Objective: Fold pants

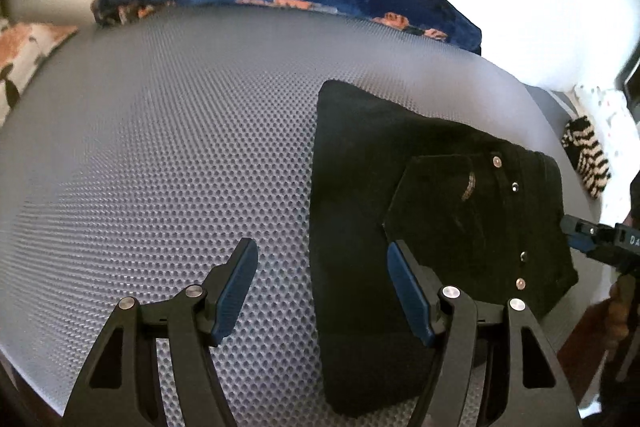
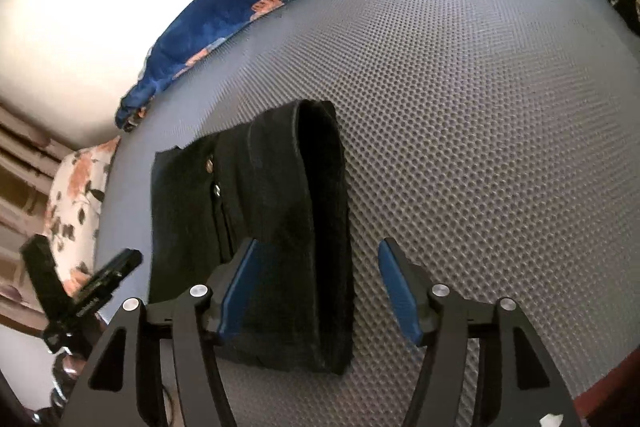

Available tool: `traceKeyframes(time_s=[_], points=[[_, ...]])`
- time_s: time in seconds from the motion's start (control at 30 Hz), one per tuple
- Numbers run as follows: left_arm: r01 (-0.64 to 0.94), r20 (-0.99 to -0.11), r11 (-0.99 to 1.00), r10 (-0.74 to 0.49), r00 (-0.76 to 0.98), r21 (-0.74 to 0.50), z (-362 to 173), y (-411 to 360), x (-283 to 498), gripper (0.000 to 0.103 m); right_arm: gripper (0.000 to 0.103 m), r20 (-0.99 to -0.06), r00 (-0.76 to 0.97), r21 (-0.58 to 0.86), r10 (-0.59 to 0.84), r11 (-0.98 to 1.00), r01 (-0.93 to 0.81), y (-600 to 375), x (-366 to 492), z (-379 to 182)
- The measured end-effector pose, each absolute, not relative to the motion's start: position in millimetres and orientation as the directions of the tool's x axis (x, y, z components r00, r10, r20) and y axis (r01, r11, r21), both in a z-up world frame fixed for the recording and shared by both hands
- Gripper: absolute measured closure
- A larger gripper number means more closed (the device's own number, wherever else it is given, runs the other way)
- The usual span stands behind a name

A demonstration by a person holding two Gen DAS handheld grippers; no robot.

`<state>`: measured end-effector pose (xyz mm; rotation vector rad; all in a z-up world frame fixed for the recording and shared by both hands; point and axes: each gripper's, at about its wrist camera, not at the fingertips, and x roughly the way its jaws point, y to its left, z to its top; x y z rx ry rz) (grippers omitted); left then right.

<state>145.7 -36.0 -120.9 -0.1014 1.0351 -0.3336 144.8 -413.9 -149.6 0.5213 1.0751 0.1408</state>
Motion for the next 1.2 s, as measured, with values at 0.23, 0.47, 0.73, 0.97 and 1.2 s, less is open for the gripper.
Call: traceKeyframes(time_s=[0.23, 0.47, 0.73, 0.97, 1.2], points=[[0.227, -0.843, 0.906, -0.416, 0.341, -0.356, -135.6, -34.4, 162.4, 0.035, 0.041, -0.757, 0.418, 0.573, 0.502, 0.818, 0.054, -418.0, 154.9, -166.6], [0.203, -0.837, 0.878, -0.476, 0.27, -0.434, -148.1, -34.3, 176.9, 0.037, 0.041, -0.723, 0.37, 0.638, 0.583, 0.769, 0.035, -434.3, 159.2, -188.3], [0.271, -0.82, 0.841, -0.528, 0.22, -0.469, -150.9, -49.6, 175.2, 0.044, 0.052, -0.64, 0.341, 0.728, 0.689, 0.685, -0.019, -450.0, 157.0, -197.9], [0.256, -0.805, 0.826, -0.554, 0.211, -0.502, -153.6, -67.7, 201.6, 0.044, 0.056, -0.616, 0.303, 0.749, 0.727, 0.66, -0.06, -443.5, 168.5, -202.1], [0.288, -0.799, 0.819, -0.561, 0.216, -0.497, -154.6, -86.2, 217.4, 0.043, 0.056, -0.581, 0.298, 0.775, 0.757, 0.627, -0.083, -438.5, 184.2, -206.1]])
